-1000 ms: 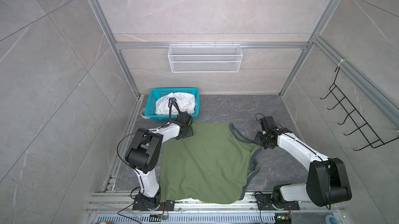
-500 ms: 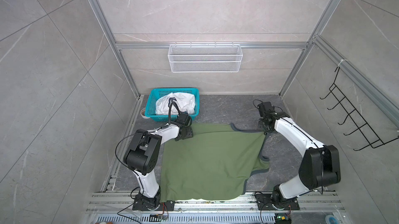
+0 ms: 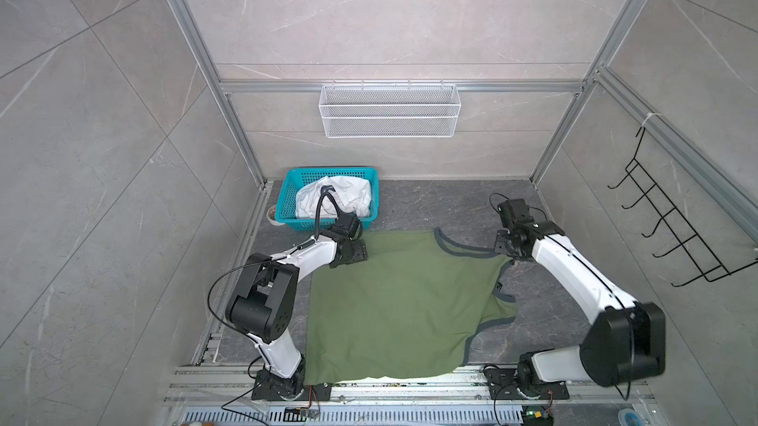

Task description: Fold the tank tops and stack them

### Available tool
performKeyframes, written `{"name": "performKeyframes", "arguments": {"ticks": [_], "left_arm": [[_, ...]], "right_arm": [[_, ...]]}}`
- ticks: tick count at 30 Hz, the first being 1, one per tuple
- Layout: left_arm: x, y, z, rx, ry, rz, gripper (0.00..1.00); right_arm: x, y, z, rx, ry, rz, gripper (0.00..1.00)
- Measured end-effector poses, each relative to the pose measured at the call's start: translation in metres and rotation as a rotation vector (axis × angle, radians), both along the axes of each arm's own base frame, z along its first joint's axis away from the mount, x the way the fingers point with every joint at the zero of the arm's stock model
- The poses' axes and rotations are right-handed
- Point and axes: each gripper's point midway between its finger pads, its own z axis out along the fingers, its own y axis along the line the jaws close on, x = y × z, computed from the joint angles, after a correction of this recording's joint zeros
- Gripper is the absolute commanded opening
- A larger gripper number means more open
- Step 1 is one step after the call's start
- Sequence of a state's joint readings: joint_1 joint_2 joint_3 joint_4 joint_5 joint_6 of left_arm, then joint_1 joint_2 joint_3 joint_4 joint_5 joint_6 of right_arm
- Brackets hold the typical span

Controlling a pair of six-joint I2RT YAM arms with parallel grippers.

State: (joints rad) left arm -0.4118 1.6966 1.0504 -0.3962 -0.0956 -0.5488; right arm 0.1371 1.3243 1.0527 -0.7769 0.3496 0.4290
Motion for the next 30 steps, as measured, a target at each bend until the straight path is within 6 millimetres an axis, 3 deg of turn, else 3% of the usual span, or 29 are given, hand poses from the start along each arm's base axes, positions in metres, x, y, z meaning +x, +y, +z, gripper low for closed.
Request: {"name": "performKeyframes", "arguments": {"ticks": [3,9,19,23,28,30], "left_arm": [[-0.004,-0.001,0.012,-0.006,-0.014,-0.010,0.81],[-0.011,-0.005,0.030,-0.025,-0.056,-0.026,0.81],[-0.029,0.003,0.004,0.005,0.009,-0.021,0.81],[-0.029,0.003,0.001,0.007,0.014,-0.021,0.81],[-0.029,0.004,-0.007,0.021,0.033,-0.018,0.81],[-0.029,0.005,-0.008,0.022,0.032,-0.014,0.81]], "right_arm": [[-0.029,-0.008,-0.012,0.081,-0.016,-0.055,0.61],[-0.071,-0.017,-0.067,0.202,0.093,-0.164,0.56],[-0.086,0.003,-0.106,0.360,0.138,-0.217,0.51],[-0.090,0.009,-0.120,0.395,0.168,-0.227,0.31],[-0.086,0.006,-0.116,0.386,0.140,-0.238,0.00],[-0.085,0.001,-0.111,0.366,0.113,-0.248,0.00]]}}
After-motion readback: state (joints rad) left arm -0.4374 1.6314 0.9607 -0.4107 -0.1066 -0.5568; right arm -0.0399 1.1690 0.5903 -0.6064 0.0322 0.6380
